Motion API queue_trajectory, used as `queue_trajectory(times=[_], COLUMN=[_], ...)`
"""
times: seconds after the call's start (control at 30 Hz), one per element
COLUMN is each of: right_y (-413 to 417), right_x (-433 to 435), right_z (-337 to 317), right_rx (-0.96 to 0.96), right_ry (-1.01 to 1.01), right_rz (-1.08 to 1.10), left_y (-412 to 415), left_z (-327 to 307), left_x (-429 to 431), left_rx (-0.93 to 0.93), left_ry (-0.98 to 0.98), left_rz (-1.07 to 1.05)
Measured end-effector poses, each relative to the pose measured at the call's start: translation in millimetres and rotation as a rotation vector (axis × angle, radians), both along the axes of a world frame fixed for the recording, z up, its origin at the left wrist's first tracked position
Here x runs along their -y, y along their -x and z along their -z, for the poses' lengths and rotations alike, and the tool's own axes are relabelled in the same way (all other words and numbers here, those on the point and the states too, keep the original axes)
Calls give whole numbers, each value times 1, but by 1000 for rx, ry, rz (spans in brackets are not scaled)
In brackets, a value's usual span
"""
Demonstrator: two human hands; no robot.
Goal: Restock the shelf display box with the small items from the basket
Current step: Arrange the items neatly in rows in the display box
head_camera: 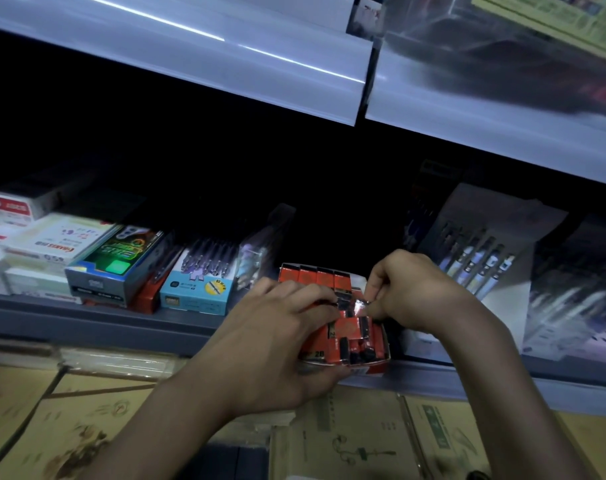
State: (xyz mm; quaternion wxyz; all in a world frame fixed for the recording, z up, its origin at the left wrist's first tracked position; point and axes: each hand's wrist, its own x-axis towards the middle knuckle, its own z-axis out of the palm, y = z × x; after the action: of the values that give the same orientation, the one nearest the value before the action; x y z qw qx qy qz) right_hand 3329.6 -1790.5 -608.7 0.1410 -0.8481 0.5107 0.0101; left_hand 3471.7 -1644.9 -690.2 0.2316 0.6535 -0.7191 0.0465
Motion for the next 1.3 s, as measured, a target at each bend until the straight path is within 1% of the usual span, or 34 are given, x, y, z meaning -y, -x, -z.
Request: queue_trajectory(times=[0.13,0.23,0.3,0.37,0.5,0.63,0.73,0.9,1.17,1.3], right_y=[0,-5,-11,-15,-16,-14,-5,14,8,8], right_x=[1,4,3,4,7,3,0,-17,-20,-17], right_z=[-7,0,11,20,31,36,38,50,58,56], right_rx=[40,71,57,60,94,144,202,232,296,219], right_ry=[31,151,261,327,337,382,362,225,191,184], right_rz=[78,113,101,90,110,80,65,8,-90,-113], left_y=[0,0,0,0,-1,-2,-3,-4,-6,-8], left_z=[1,1,1,1,3,4,6,9,5,4], left_x=[0,0,0,1,1,1,1,2,2,2], left_rx=[0,0,4,10,11,7,16,57,80,75], left_ry=[4,6,2,-2,2,16,22,40,22,10], left_rz=[-1,0,-1,0,1,2,2,-18,-35,-33])
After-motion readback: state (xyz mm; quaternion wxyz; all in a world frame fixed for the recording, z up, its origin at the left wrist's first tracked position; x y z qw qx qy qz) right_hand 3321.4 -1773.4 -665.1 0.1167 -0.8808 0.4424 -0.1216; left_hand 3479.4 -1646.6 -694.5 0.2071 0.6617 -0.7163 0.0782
